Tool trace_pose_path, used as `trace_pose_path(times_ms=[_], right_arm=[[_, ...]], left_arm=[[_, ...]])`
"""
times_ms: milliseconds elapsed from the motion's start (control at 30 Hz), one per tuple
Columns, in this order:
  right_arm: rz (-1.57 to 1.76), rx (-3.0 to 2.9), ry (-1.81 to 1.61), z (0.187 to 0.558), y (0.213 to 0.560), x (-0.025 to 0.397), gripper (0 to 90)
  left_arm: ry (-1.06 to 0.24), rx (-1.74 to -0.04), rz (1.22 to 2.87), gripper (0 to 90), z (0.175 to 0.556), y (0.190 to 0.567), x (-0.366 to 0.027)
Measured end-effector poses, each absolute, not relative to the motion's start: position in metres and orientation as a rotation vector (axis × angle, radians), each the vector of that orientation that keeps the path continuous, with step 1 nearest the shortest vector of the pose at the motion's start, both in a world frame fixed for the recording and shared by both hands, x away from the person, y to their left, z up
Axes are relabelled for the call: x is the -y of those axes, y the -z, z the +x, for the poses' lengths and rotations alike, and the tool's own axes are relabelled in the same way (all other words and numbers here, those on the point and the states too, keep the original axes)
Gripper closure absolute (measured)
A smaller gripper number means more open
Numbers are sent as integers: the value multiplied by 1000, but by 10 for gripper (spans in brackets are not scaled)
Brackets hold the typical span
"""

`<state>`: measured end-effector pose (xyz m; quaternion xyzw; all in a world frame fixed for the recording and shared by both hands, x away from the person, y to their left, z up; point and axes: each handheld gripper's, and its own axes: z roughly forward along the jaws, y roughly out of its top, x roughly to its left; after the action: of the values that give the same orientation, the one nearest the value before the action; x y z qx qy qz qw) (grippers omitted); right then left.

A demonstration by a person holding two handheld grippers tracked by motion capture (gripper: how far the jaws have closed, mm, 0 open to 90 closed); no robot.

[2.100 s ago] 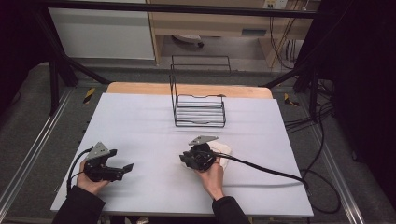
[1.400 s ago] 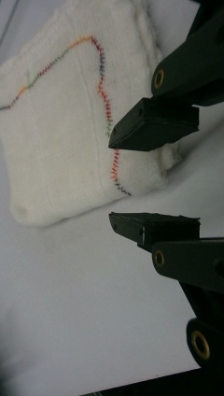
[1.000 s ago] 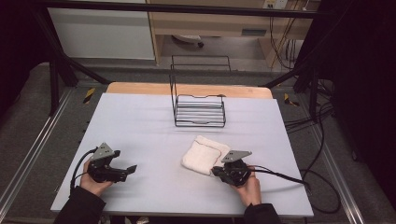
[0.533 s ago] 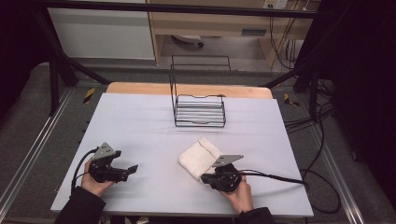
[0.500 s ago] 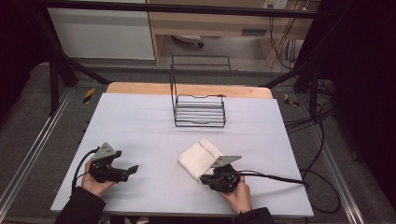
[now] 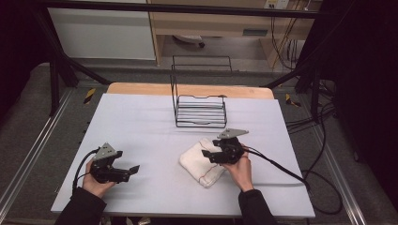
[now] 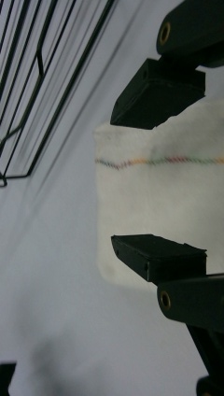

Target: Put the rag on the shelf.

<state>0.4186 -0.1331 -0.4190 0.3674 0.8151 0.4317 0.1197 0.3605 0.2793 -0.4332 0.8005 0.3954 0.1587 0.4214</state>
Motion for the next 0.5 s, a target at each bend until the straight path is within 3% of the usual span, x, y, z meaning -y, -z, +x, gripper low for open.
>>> trace_pose_path(times_ms=[100, 367, 500], right_arm=[[1156, -2409, -1185, 449, 434, 127, 393], [1170, -2469, -1137, 471, 449, 121, 470], [1193, -2502, -1170, 471, 451, 120, 591]], left_arm=[[-400, -993, 2005, 60, 361, 433, -280], [-399, -989, 2011, 60, 362, 434, -280], [-398, -989, 2011, 60, 362, 434, -279]])
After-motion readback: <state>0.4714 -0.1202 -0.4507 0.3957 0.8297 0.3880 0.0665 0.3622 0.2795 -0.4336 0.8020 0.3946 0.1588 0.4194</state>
